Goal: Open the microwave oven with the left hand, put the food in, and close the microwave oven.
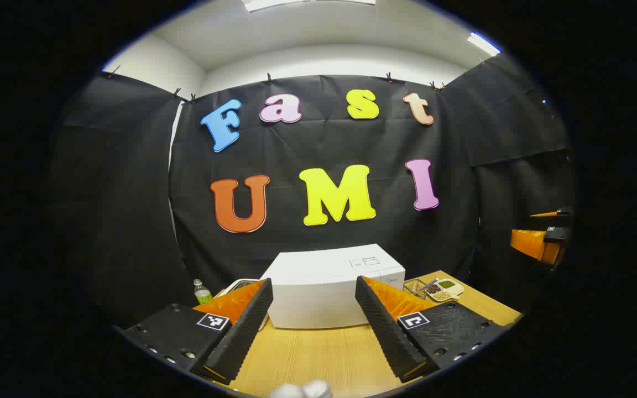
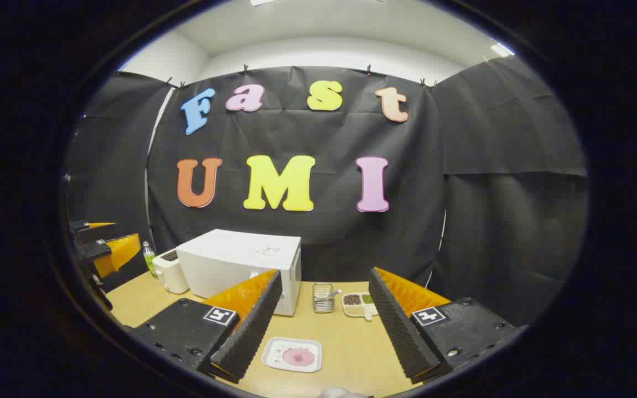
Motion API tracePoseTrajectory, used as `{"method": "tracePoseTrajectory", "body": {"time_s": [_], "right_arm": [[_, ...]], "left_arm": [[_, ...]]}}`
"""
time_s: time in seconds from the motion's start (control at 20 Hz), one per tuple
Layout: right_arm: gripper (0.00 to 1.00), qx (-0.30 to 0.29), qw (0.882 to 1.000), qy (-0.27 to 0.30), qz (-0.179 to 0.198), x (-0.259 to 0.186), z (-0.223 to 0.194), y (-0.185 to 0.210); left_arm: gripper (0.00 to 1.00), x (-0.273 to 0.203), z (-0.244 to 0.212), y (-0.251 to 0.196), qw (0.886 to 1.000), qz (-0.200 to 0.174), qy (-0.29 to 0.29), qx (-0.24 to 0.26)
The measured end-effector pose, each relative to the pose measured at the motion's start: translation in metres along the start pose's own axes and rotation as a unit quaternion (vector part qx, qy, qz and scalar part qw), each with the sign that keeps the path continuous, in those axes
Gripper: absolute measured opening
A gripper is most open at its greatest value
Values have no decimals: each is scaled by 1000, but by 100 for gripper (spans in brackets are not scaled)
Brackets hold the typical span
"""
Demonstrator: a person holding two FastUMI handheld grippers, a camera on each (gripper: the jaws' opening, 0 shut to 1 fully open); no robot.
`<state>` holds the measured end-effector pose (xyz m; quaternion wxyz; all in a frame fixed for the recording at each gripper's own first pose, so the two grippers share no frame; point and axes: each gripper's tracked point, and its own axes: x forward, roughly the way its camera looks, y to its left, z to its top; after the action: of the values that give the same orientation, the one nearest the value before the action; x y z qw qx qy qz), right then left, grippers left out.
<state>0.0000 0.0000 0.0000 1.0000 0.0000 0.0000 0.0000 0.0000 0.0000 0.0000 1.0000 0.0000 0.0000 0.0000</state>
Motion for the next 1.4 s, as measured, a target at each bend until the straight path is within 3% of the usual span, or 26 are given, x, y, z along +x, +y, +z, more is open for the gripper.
{"method": "tracePoseTrajectory", "body": {"time_s": [0.1, 0.15, 0.25, 0.3, 0.4, 0.5, 0.55, 0.6, 0.8, 0.85, 0.9, 1.0, 1.05, 1.1, 1.4], "right_arm": [[100, 0, 1000, 1, -2, 2, -1, -2], [94, 1, 1000, 2, -1, 3, -1, -2], [100, 2, 1000, 4, -3, 5, -1, -4], [94, 3, 1000, 5, -2, 6, -3, -5], [100, 1, 1000, 5, -2, 8, -2, -5], [100, -2, 1000, 5, -3, 10, -2, -6], [94, -2, 1000, 5, -2, 11, -2, -6], [100, 0, 1000, 6, -1, 12, -3, -6], [100, 2, 1000, 6, 3, 14, -3, -7], [94, 1, 1000, 6, 2, 13, -2, -9], [100, 2, 1000, 7, 0, 14, -3, -13], [100, 6, 1000, 9, -3, 14, -2, -17], [94, 8, 1000, 11, -3, 14, 1, -20], [100, 7, 1000, 12, -2, 12, 1, -22], [100, -19, 999, 17, -28, 4, 13, -49]], "left_arm": [[95, 1, -2, -1, 1000, 0, 1, 0], [95, 2, -2, -2, 1000, 0, 1, 1], [95, 6, -2, -1, 1000, 1, 0, 1], [95, 8, -3, 0, 1000, 2, 1, 1], [95, 10, -6, -2, 1000, 3, 4, 0], [95, 12, -7, -2, 1000, 4, 7, 1], [95, 13, -8, -3, 1000, 4, 7, 1], [95, 14, -9, -3, 1000, 4, 8, 3], [95, 21, -20, -8, 1000, -1, 19, 0], [95, 22, -24, -12, 1000, -5, 21, -2], [95, 25, -26, -16, 1000, -8, 21, -3], [95, 32, -34, -25, 1000, -13, 20, 2], [95, 37, -39, -30, 1000, -18, 21, 3], [95, 43, -43, -36, 999, -22, 23, 2], [95, 86, -78, -83, 999, -37, 22, -13]]}}
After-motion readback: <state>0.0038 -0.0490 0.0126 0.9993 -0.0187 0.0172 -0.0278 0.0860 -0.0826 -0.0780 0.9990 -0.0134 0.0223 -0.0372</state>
